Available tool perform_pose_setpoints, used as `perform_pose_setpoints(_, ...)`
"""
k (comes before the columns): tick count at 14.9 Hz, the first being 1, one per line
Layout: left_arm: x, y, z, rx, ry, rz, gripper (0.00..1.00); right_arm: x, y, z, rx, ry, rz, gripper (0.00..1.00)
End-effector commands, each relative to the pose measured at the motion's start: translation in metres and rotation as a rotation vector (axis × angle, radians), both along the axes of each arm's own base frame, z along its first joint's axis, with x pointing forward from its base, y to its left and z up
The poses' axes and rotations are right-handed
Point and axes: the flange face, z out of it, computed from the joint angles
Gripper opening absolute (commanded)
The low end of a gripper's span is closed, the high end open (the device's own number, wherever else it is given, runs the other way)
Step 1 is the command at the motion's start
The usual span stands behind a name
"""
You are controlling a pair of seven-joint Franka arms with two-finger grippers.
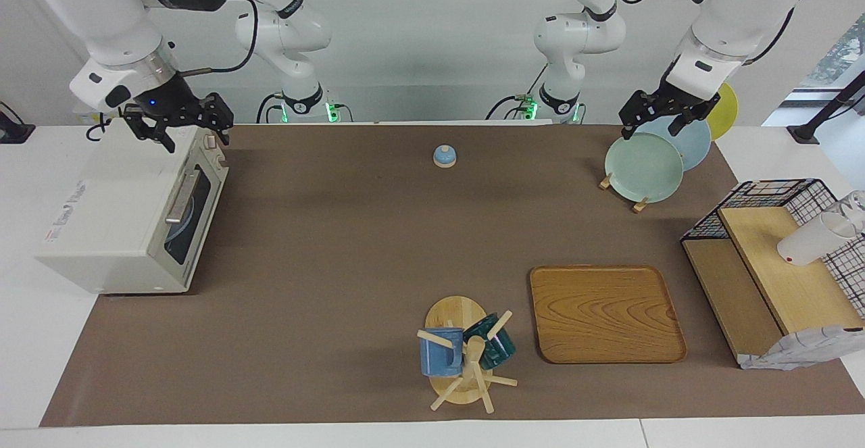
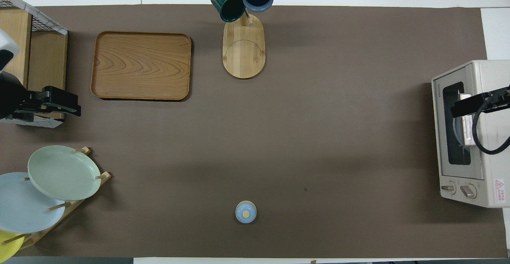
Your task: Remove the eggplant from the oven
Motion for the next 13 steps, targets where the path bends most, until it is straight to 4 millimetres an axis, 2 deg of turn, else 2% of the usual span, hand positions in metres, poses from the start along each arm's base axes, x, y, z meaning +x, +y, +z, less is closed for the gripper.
perform_pose_setpoints(1, -0.001, 0.002, 0.004, -0.011, -0.013, 0.013, 1.0, -0.003, -0.001, 0.004, -0.012, 0.016, -0.019, 1.0)
perform_pose_setpoints(5, -0.001, 0.002, 0.004, -0.011, -0.014, 0.014, 1.0, -0.006, 0.0, 0.009, -0.001, 0.003, -0.024, 1.0)
perform_pose_setpoints(8, -0.001, 0.003, 0.004, -0.011, -0.014, 0.015, 1.0, -0.013, 0.001, 0.003, 0.007, 0.02, 0.005, 1.0)
perform_pose_setpoints(9, -0.001, 0.002, 0.004, -0.011, -0.014, 0.014, 1.0, -0.013, 0.001, 0.001, 0.009, 0.018, 0.028, 0.85)
perform_pose_setpoints(10, -0.001, 0.002, 0.004, -0.011, -0.014, 0.013, 1.0, -0.013, 0.001, -0.001, 0.012, 0.021, 0.06, 0.23)
perform_pose_setpoints(11, -0.001, 0.002, 0.004, -0.011, -0.014, 0.013, 1.0, -0.015, 0.0, 0.0, 0.002, 0.02, 0.064, 0.0)
perform_pose_setpoints(13, -0.001, 0.002, 0.004, -0.011, -0.014, 0.013, 1.0, -0.02, -0.002, -0.01, -0.018, 0.022, 0.053, 0.0)
